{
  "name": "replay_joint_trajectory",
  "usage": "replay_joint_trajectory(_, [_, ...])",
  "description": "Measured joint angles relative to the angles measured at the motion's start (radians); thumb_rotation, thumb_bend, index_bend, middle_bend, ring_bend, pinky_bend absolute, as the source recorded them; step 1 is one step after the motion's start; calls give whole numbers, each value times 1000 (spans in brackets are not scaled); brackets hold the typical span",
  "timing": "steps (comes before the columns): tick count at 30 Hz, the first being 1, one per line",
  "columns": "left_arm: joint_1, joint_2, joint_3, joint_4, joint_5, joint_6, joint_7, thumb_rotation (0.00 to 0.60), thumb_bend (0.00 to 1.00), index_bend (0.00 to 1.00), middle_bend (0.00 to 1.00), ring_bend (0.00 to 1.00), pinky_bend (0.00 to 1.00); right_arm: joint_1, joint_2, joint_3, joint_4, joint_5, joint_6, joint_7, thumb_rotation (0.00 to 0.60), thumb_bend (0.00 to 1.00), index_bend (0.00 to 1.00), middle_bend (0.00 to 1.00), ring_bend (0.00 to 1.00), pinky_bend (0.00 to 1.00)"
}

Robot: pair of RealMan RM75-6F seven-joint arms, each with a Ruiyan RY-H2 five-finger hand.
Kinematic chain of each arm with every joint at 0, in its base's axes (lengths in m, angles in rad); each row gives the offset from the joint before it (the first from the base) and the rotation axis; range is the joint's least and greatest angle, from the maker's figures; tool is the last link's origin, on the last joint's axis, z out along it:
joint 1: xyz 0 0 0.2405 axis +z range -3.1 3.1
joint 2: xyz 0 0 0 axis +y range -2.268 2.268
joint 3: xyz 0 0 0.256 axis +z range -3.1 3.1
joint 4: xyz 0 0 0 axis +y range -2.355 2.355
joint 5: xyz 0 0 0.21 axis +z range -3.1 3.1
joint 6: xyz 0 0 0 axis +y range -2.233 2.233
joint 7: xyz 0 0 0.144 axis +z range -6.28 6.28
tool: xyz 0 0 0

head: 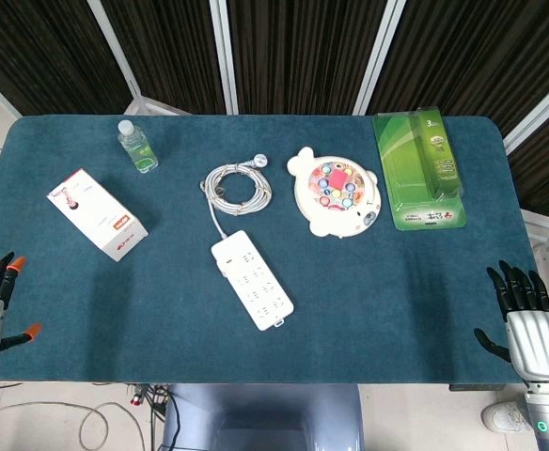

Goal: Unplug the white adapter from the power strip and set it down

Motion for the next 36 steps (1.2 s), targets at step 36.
replay_joint_trajectory(36, [-10, 2, 12, -19, 13, -22, 29, 600, 0, 0, 0, 0, 0, 21, -9, -35, 39, -128, 11, 61, 600, 430, 0, 0, 0, 2])
